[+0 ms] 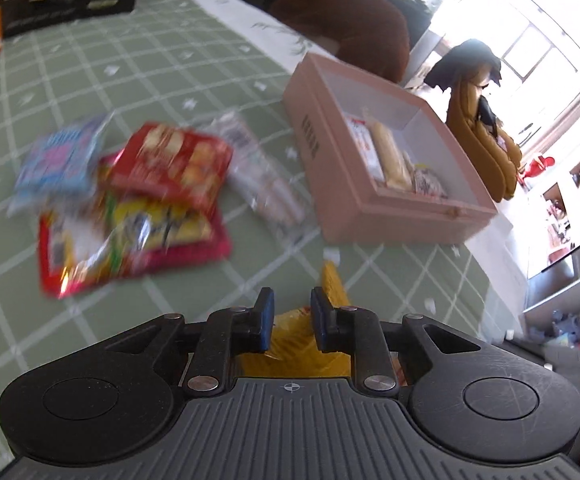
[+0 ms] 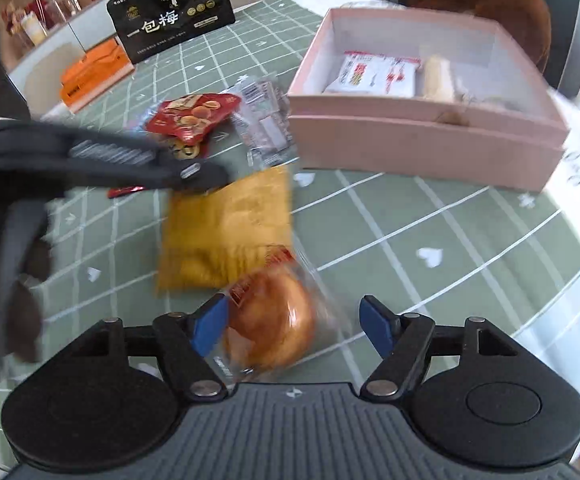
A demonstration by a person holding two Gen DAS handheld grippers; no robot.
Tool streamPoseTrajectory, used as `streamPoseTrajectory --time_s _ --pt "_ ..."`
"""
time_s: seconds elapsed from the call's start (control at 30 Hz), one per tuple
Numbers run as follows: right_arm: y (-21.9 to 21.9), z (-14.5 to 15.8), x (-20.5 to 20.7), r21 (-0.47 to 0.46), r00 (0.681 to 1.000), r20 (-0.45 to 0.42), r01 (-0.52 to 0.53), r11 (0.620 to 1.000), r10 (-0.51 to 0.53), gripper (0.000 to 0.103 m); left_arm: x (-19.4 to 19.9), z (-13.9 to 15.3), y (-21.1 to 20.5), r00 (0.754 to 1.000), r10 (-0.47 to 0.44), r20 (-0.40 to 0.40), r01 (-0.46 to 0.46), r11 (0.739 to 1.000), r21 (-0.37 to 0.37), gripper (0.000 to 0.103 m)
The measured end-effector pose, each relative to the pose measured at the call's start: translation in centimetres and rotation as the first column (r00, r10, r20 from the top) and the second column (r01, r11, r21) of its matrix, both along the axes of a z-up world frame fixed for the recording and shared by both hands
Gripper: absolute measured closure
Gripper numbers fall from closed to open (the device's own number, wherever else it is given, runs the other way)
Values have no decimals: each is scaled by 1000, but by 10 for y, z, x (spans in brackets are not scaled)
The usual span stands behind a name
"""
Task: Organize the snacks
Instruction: 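Grasp the yellow snack bag with the left tool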
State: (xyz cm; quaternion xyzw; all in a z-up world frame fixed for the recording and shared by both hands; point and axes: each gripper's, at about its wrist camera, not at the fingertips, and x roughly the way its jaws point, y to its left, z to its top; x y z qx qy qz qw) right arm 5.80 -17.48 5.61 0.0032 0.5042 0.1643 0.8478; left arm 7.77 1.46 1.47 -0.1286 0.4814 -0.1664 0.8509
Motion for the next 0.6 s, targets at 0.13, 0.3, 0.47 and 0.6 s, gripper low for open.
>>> streamPoseTrajectory --time_s 0.13,0.3,0.47,0.6 --pt "-11 3 -5 -81 1000 30 -2 997 5 30 -31 12 3 997 -30 70 28 999 24 79" --pt "-34 7 -7 -176 996 83 32 984 -17 28 -51 26 -29 960 -243 136 219 961 171 76" --pt "-51 16 -11 -147 997 75 45 988 -34 29 -62 15 -69 922 -368 118 297 871 392 72" --pt "-50 13 -26 -127 999 47 6 992 0 29 -59 12 -77 923 -369 112 293 861 416 67"
